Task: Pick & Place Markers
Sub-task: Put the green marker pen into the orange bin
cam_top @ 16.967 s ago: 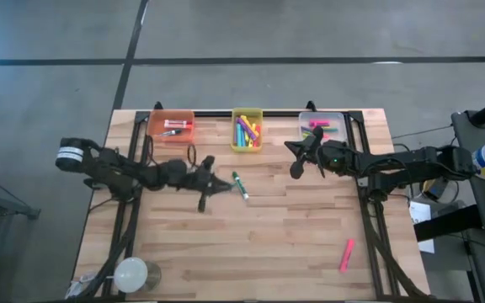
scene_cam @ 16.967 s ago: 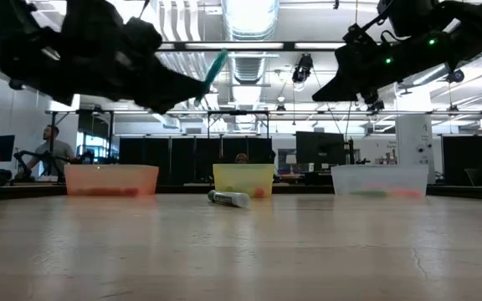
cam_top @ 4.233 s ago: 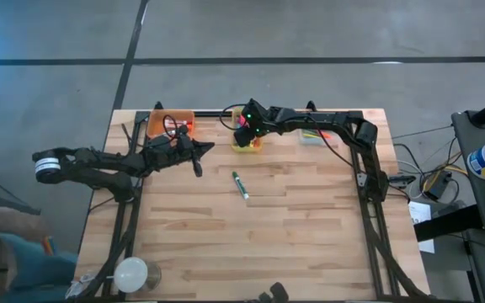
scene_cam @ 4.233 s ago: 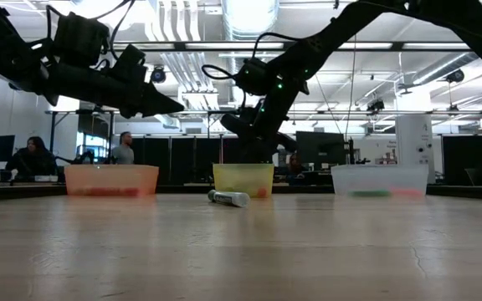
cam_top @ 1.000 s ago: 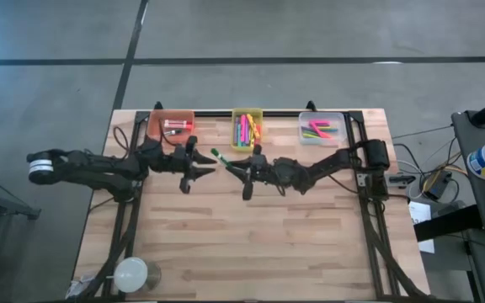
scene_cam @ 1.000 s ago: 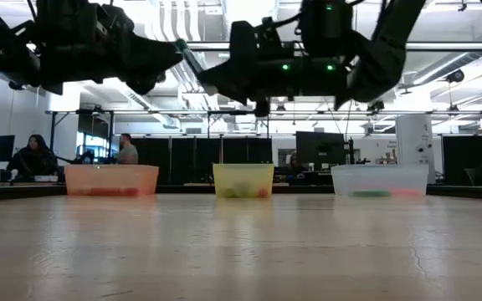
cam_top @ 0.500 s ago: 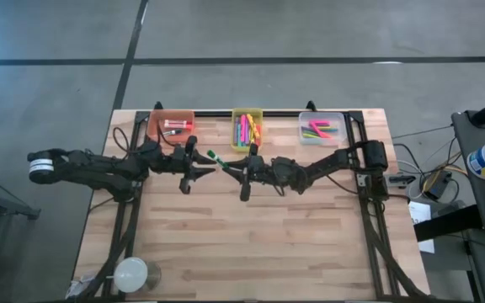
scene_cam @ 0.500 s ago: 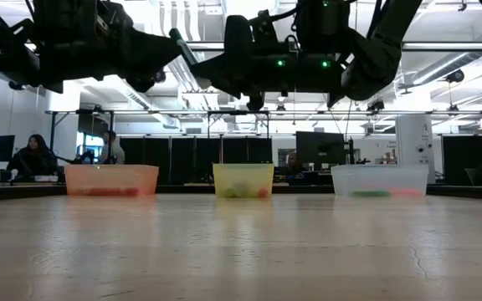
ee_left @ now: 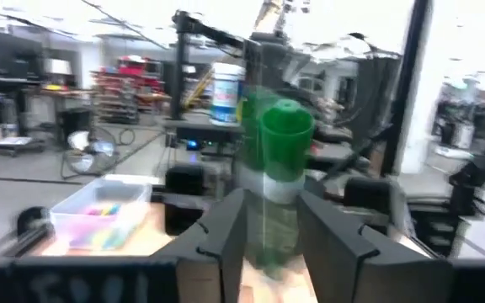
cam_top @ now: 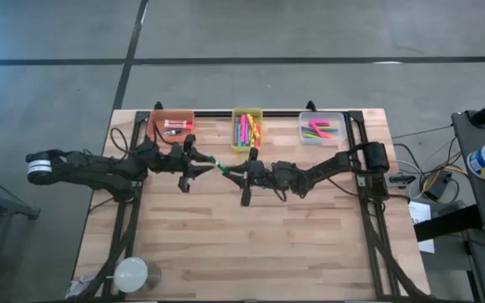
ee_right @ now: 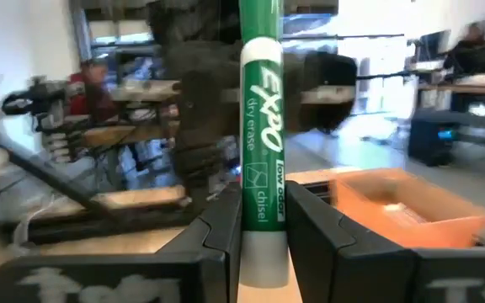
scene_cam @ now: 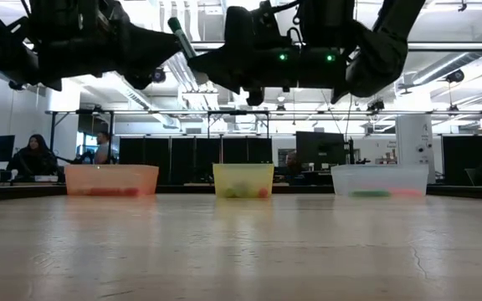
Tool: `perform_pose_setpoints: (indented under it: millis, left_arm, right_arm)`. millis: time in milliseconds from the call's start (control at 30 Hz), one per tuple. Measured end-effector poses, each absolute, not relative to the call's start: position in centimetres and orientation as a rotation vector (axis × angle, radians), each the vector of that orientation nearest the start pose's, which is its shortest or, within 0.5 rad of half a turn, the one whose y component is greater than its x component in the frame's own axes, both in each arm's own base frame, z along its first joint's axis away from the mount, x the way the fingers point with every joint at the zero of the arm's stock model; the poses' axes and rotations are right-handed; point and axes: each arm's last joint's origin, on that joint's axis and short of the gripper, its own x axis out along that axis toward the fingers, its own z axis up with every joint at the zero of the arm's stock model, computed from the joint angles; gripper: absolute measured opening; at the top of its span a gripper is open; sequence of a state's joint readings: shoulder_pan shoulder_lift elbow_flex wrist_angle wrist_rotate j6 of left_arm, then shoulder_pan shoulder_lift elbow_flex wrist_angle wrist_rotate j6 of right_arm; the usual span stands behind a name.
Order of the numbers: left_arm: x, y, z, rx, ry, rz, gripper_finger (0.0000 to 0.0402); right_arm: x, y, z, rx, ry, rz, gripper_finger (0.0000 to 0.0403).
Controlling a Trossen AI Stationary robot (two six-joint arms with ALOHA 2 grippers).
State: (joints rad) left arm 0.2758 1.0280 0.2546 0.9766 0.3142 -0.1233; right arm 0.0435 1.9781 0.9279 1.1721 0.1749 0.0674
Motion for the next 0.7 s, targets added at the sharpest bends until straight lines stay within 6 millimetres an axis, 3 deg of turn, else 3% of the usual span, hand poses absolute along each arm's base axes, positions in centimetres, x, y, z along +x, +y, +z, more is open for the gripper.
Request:
perform_pose_setpoints:
  millis: [300, 700]
  left_arm:
    - [18.8, 4.3, 22.4, -0.066, -0.213, -0.060, 0.0117]
    - [18.8, 3.6, 22.4, -0.057, -0.199, -0.174, 0.0117]
  right_arm:
    - [39.3, 2.7, 17.2, 0.059, -0.100, -0.074, 0.0068]
    - [39.3, 2.4, 17.6, 0.067, -0.144, -0.105, 0.0068]
